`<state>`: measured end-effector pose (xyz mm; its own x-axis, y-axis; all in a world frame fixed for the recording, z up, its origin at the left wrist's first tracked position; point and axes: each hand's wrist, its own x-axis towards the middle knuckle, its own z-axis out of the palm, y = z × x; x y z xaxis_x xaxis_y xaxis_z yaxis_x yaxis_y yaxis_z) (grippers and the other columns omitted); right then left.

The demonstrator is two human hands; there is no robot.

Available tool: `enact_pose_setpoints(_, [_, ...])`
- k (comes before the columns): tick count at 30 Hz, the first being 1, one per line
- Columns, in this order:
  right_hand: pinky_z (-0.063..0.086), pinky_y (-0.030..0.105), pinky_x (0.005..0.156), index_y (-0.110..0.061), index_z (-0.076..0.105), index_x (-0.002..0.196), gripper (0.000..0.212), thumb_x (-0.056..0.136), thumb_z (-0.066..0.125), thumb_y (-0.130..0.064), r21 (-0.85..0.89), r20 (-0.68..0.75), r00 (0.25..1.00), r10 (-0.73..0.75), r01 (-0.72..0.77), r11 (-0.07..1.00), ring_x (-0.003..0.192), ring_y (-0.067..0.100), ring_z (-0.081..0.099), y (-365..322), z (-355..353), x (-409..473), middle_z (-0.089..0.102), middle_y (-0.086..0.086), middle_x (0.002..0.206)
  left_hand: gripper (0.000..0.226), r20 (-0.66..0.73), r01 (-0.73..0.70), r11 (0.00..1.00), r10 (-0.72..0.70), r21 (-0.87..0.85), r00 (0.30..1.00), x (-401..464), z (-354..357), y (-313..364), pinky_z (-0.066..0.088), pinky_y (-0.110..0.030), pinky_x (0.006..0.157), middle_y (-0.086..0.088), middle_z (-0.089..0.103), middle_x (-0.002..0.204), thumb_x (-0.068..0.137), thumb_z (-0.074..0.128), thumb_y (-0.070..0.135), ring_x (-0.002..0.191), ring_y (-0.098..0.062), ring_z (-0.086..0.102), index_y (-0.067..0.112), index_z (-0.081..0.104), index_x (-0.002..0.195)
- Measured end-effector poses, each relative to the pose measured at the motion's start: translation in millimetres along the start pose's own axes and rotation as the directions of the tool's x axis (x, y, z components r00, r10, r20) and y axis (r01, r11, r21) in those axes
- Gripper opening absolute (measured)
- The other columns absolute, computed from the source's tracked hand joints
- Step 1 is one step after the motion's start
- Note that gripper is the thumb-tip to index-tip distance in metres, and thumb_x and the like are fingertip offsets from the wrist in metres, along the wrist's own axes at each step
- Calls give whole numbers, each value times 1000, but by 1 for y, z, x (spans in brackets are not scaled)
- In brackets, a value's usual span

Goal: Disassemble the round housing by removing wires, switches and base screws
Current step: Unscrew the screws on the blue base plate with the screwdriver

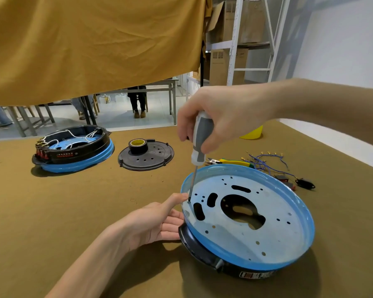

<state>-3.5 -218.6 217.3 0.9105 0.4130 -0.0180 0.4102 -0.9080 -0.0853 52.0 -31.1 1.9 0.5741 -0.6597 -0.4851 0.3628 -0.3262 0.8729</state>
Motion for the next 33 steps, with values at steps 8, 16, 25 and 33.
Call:
enact_pose_setpoints(8, [52,23,59,-30,72,90,24,79,80,-50,-95,-118,991,64,-76,993,70,7,64,8,13,-5,69,-10,76,86,-9,-5,1000,5,7,1000,-2,2,0,60,-26,70,-12,78,95,58,78,67,80,-19,75,2,68,114])
enact_pose_setpoints(16, [53,27,57,-22,68,95,52,87,57,-73,-276,-17,981,191,-188,943,65,13,69,2,11,-2,72,-5,70,88,-22,0,1000,0,1,1000,-3,2,0,61,-26,70,-13,78,96,55,79,68,80,-19,75,3,67,114])
enact_pose_setpoints(25, [49,18,59,-35,72,96,29,72,89,-38,-32,-11,1000,17,-17,999,72,2,62,-6,13,-7,69,-12,85,75,-16,2,999,-3,-43,1000,-6,4,2,61,-26,67,-12,77,92,62,79,64,75,-18,74,4,67,107])
enact_pose_setpoints(33, [43,11,57,-31,75,88,17,78,84,-41,111,-106,984,145,-133,985,68,-3,61,20,20,-31,68,-21,80,76,-3,2,995,-3,-104,1000,-10,5,4,63,-32,75,-17,77,102,65,82,59,87,-24,75,2,66,113])
